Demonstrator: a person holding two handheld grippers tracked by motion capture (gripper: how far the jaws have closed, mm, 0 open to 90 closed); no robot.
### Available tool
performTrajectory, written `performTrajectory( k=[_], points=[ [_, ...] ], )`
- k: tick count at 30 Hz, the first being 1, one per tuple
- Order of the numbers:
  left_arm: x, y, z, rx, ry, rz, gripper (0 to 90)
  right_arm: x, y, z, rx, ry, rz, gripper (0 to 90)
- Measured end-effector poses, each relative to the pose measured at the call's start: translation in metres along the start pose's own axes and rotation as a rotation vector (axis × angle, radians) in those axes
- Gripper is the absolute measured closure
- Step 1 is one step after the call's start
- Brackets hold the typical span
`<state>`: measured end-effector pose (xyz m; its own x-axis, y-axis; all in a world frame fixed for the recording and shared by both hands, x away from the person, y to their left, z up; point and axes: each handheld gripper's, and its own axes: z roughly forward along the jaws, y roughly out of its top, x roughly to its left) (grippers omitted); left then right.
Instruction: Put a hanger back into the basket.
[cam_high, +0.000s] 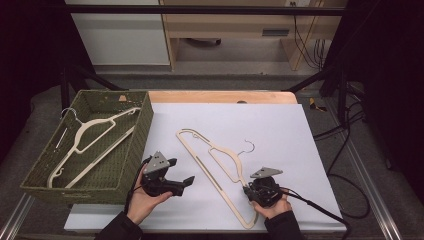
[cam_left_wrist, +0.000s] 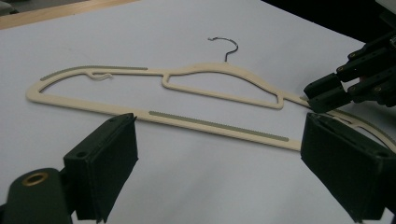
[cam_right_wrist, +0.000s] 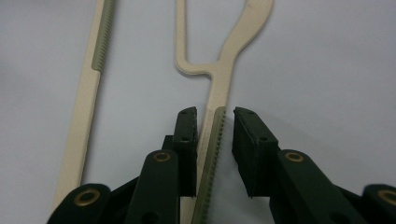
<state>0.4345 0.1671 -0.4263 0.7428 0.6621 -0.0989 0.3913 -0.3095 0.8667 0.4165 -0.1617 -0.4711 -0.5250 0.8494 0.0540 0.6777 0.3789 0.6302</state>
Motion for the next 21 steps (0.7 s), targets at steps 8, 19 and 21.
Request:
performTrajectory(
  k=[8,19,21],
  points=[
    [-0.001,0.001,0.001,0.003,-0.007,-0.005,10.9,-0.002,0.006,0.001,0.037,-0.017,0.087,79.6],
    [0.0,0.021,0.007,-0.025,-0.009,-0.002,11.0,-0.013,0.005,-0.021,-0.101,0.029,0.066,79.9],
    [-0.001,0.028,0.01,-0.032,-0.011,-0.002,11.1,-0.012,0.005,-0.025,-0.118,0.031,0.059,79.9]
  ],
)
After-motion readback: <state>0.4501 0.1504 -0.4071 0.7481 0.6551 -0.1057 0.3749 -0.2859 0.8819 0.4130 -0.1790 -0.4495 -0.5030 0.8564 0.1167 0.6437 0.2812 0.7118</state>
